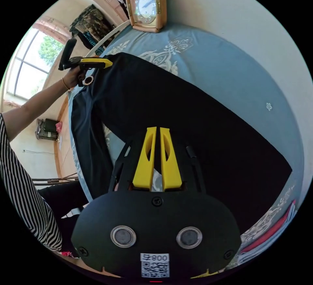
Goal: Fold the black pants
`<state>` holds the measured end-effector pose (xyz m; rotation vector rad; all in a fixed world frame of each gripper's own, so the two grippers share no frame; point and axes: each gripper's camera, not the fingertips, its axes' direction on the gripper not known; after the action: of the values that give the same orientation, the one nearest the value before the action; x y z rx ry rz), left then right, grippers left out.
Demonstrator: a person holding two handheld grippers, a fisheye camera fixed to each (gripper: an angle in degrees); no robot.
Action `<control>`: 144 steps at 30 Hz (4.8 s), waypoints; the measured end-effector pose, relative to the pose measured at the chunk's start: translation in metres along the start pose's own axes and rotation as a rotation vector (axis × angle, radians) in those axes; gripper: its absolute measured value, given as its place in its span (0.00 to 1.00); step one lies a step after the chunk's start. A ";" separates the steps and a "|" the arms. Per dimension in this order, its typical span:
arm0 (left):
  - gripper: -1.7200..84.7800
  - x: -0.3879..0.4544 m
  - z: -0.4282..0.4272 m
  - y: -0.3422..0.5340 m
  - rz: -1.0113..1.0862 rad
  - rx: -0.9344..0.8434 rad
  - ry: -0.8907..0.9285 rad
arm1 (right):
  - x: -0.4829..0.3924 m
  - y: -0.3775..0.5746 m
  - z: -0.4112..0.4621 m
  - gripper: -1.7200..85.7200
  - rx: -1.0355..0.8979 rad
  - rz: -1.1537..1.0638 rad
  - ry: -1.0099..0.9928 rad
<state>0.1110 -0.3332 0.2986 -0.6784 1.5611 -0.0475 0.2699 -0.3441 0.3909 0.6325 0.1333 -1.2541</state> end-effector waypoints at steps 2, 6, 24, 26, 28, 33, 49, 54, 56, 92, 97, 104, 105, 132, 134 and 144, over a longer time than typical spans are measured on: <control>0.07 -0.002 0.023 -0.031 0.031 -0.048 -0.053 | 0.005 0.001 -0.013 0.07 -0.006 0.008 0.047; 0.09 0.013 0.077 -0.094 0.191 -0.176 -0.196 | 0.005 -0.004 -0.039 0.08 -0.024 -0.030 0.127; 0.10 0.053 0.243 -0.191 0.479 -0.434 -0.183 | -0.009 -0.052 -0.100 0.10 -0.210 -0.173 0.292; 0.10 0.055 0.253 -0.194 0.487 -0.440 -0.185 | -0.015 -0.059 -0.095 0.10 -0.260 -0.199 0.297; 0.10 0.057 0.265 -0.198 0.495 -0.452 -0.189 | -0.025 -0.066 -0.089 0.10 -0.327 -0.230 0.308; 0.10 0.061 0.287 -0.203 0.510 -0.467 -0.198 | -0.049 -0.073 -0.094 0.10 -0.357 -0.277 0.337; 0.04 0.065 0.327 -0.180 0.434 -0.429 -0.230 | -0.118 -0.056 -0.117 0.05 -0.381 -0.287 0.293; 0.03 0.064 0.319 -0.166 0.341 -0.390 -0.272 | -0.145 -0.038 -0.129 0.03 -0.411 -0.266 0.306; 0.03 0.065 0.309 -0.159 0.332 -0.363 -0.279 | -0.159 -0.027 -0.140 0.03 -0.395 -0.270 0.329; 0.02 0.062 0.245 0.237 0.015 -0.439 -0.226 | -0.453 0.361 -0.231 0.02 -0.176 0.155 0.122; 0.02 0.034 0.283 0.262 0.028 -0.518 -0.210 | -0.467 0.401 -0.226 0.03 -0.210 0.212 0.108; 0.02 -0.004 0.330 0.288 0.025 -0.596 -0.195 | -0.471 0.450 -0.224 0.03 -0.208 0.313 0.048; 0.02 -0.011 0.339 0.292 0.030 -0.611 -0.196 | -0.471 0.458 -0.223 0.03 -0.209 0.329 0.037; 0.13 0.025 0.567 0.215 0.122 -0.426 0.606 | -0.377 0.668 -0.402 0.08 0.263 0.903 0.057; 0.13 0.018 0.589 0.215 0.070 -0.426 0.627 | -0.368 0.676 -0.415 0.09 0.223 0.901 0.142; 0.09 -0.009 0.672 0.238 0.052 -0.438 0.587 | -0.329 0.691 -0.446 0.10 0.097 0.737 0.243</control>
<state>0.6376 0.1114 0.1181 -1.0274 2.1841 0.1517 0.9010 0.2775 0.4218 0.8199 0.0317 -0.4726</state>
